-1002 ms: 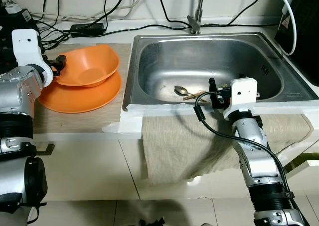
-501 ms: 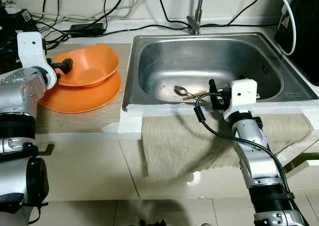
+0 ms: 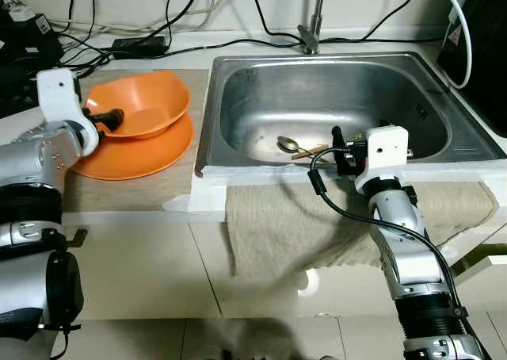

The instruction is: Kitchen organization

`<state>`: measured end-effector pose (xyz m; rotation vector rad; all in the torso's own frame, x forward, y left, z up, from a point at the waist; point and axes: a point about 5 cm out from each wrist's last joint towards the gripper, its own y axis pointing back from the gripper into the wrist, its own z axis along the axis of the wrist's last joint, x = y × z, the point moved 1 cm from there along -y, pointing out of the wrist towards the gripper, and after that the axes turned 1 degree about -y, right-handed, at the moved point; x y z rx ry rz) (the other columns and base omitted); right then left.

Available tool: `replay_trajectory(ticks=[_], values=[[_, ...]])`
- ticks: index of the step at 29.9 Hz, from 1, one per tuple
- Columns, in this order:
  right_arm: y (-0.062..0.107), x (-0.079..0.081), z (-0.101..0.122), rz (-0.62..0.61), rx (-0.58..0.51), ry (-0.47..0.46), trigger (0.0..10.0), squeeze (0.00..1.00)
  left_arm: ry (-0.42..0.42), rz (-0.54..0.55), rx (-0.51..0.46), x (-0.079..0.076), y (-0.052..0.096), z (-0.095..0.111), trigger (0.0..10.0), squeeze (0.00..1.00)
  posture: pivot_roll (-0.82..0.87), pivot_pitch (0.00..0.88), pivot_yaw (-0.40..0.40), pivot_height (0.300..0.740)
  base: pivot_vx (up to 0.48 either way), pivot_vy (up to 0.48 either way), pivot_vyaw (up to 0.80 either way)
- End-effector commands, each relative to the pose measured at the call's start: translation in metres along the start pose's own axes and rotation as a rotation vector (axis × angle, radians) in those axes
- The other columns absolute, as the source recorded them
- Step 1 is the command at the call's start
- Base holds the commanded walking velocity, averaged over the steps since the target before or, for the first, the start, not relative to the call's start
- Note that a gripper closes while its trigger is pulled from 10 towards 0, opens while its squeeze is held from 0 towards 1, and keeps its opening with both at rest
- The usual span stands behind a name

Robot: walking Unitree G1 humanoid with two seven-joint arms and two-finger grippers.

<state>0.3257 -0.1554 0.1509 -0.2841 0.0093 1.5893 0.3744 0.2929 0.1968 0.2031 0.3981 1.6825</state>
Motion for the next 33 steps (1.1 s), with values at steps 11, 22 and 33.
replay_trajectory(ticks=[11, 22, 33], values=[[-0.001, 0.000, 0.003, 0.009, -0.003, 0.003, 10.0, 0.00, 0.021, -0.007, 0.017, 0.001, -0.001, 0.003, 0.0, 0.00, -0.01, 0.000, 0.045, 0.740, 0.000, 0.000, 0.00], [-0.001, 0.001, 0.004, 0.009, -0.003, 0.001, 10.0, 0.00, 0.017, -0.031, 0.024, -0.004, -0.004, -0.001, 0.0, 0.00, -0.02, 0.000, 0.050, 0.740, 0.000, 0.000, 0.00], [0.000, 0.001, 0.003, 0.008, 0.000, -0.002, 10.0, 0.00, 0.020, -0.064, -0.016, -0.010, -0.004, 0.002, 0.0, 0.00, -0.02, 0.000, 0.052, 0.740, 0.000, 0.000, 0.00]])
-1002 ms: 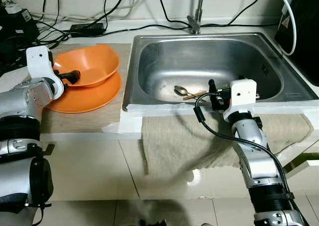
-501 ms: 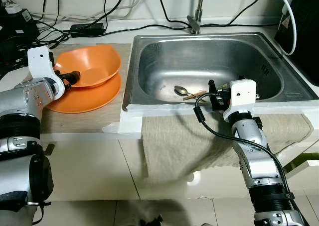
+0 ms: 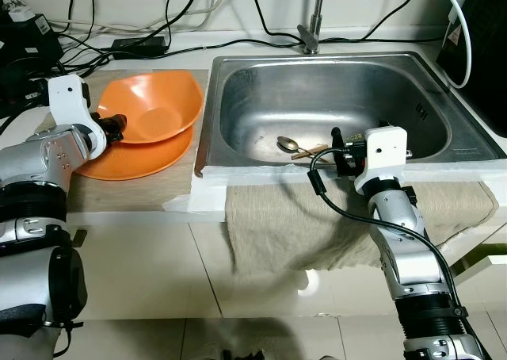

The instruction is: Kitchen organization

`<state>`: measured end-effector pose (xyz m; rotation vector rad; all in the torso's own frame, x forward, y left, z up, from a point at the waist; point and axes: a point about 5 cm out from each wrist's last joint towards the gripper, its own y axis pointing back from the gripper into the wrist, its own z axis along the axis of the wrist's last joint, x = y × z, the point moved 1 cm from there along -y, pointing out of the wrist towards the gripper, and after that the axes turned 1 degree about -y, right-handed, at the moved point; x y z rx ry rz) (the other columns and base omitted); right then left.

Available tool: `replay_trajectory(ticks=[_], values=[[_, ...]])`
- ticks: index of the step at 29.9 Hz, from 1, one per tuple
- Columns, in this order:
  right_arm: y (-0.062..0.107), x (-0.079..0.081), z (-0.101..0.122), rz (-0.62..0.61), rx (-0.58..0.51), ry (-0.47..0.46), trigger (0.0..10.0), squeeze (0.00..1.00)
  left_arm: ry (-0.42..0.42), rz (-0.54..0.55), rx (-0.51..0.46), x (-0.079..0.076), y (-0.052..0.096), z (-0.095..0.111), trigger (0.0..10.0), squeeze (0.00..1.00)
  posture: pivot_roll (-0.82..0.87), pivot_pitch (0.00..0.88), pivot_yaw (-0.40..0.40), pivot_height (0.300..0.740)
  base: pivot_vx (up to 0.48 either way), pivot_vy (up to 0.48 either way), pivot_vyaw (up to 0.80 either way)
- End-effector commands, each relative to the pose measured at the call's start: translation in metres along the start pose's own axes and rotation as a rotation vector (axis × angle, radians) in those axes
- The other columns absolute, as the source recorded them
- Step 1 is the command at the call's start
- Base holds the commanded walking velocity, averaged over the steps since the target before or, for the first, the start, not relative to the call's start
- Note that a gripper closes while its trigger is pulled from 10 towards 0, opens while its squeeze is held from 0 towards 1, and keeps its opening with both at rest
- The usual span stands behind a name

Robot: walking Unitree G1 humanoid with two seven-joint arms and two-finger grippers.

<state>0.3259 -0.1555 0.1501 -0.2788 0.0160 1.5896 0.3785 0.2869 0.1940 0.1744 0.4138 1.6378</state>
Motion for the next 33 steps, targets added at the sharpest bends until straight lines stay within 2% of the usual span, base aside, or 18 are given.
replay_trajectory(ticks=[1, 6, 16, 33], values=[[0.000, 0.001, 0.004, 0.008, -0.008, -0.002, 10.0, 0.00, 0.014, -0.024, -0.031, -0.005, 0.000, 0.007, 0.0, 0.00, -0.02, 0.000, 0.052, 0.740, 0.000, 0.000, 0.00], [0.000, 0.001, 0.003, 0.009, -0.007, -0.002, 10.0, 0.00, 0.014, -0.034, -0.051, -0.005, 0.001, 0.010, 0.0, 0.00, -0.01, 0.000, 0.049, 0.740, 0.000, 0.000, 0.00], [-0.002, 0.001, 0.005, 0.010, -0.011, -0.003, 10.0, 0.00, -0.075, -0.060, -0.129, -0.013, 0.002, 0.017, 0.0, 0.00, -0.01, 0.000, 0.046, 0.740, 0.000, 0.000, 0.00], [-0.005, 0.000, 0.006, 0.010, -0.009, -0.003, 10.0, 0.00, -0.079, -0.062, -0.137, -0.014, 0.000, 0.019, 0.0, 0.00, -0.01, 0.000, 0.046, 0.740, 0.000, 0.000, 0.00]])
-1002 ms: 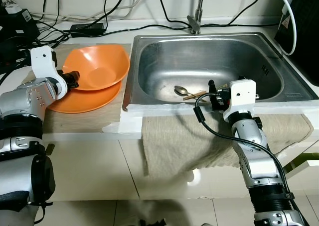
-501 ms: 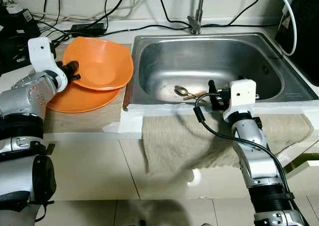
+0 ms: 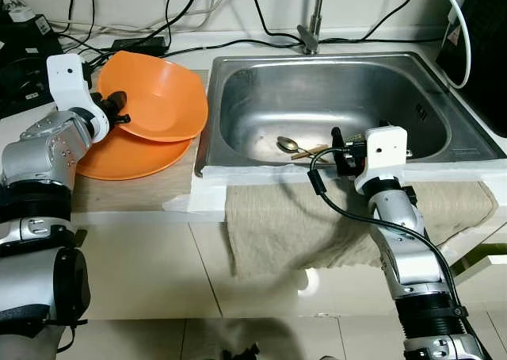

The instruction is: Kitchen organization

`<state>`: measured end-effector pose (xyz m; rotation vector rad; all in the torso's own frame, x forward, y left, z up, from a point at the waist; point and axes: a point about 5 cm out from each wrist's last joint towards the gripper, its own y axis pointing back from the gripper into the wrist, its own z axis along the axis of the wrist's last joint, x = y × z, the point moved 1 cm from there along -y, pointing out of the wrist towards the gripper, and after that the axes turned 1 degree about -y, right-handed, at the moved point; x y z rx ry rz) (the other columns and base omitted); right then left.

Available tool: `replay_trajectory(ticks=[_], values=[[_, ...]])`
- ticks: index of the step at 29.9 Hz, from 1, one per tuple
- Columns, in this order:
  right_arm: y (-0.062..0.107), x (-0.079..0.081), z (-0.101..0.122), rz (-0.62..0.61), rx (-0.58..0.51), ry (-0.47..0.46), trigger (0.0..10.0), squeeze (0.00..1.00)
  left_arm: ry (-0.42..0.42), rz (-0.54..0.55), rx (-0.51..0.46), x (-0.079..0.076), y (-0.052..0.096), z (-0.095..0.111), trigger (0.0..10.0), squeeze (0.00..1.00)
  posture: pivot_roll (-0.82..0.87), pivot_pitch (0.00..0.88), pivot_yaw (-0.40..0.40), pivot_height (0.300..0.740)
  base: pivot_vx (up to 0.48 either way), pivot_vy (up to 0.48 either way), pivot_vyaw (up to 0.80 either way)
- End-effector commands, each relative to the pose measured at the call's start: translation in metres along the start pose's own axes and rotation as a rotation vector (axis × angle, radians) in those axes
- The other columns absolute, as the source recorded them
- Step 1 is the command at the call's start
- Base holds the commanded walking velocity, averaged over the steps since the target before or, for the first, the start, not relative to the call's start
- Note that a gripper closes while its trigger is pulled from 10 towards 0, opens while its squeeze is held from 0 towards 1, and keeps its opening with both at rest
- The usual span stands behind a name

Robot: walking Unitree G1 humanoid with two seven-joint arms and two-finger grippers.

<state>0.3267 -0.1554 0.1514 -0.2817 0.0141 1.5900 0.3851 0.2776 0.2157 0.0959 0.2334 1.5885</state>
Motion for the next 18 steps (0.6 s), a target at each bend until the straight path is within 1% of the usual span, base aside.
replay_trajectory(ticks=[1, 18], values=[[-0.0044, 0.0002, 0.0043, 0.009, -0.006, -0.003, 10.0, 0.00, -0.011, 0.002, 0.023, -0.0016, -0.0020, -0.0021, 0.0, 0.00, -0.01, 0.000, 0.046, 0.740, 0.000, 0.000, 0.00], [-0.0057, 0.0011, 0.0051, 0.010, -0.006, -0.003, 10.0, 0.00, -0.012, 0.002, 0.021, -0.0009, -0.0026, -0.0011, 0.0, 0.00, -0.02, 0.000, 0.056, 0.740, 0.000, 0.000, 0.00]])
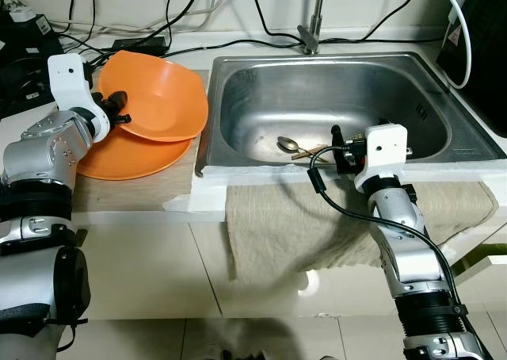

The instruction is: Kitchen organization

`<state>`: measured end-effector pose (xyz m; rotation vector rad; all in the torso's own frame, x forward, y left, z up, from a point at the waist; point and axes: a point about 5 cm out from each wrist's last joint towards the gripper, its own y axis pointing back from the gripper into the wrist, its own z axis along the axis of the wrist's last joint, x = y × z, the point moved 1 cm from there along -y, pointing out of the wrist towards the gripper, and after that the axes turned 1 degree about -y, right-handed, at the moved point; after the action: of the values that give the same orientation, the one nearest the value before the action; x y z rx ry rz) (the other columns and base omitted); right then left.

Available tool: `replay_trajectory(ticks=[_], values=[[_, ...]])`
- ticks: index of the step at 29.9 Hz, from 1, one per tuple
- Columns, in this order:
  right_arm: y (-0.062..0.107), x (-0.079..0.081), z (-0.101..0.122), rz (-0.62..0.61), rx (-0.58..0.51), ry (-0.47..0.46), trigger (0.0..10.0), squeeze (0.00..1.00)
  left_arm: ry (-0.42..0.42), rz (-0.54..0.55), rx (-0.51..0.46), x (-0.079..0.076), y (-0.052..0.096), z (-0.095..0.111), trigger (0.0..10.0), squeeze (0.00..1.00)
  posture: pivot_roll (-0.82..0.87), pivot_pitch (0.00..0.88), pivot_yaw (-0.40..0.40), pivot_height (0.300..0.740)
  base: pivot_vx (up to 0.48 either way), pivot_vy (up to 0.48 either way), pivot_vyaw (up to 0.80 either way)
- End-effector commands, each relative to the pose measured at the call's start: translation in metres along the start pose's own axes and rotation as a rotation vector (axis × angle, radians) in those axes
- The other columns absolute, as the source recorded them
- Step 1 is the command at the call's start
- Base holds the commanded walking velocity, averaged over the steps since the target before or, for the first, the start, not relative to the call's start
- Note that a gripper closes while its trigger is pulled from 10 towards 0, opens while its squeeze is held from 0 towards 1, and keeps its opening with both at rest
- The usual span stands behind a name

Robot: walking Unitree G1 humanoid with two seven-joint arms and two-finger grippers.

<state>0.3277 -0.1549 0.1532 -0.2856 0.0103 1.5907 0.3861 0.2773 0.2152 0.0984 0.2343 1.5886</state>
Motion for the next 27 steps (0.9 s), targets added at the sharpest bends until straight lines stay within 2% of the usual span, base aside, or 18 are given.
replay_trajectory(ticks=[1, 27], values=[[-0.0045, 0.0009, 0.0035, 0.009, -0.001, -0.004, 10.0, 0.00, -0.011, 0.002, 0.019, -0.0007, -0.0016, -0.0007, 0.0, 0.00, -0.02, 0.000, 0.056, 0.740, 0.000, 0.000, 0.00], [-0.0055, 0.0013, 0.0037, 0.009, -0.001, -0.004, 10.0, 0.00, -0.011, 0.002, 0.019, -0.0002, -0.0025, -0.0002, 0.0, 0.00, -0.02, 0.000, 0.060, 0.740, 0.000, 0.000, 0.00]])
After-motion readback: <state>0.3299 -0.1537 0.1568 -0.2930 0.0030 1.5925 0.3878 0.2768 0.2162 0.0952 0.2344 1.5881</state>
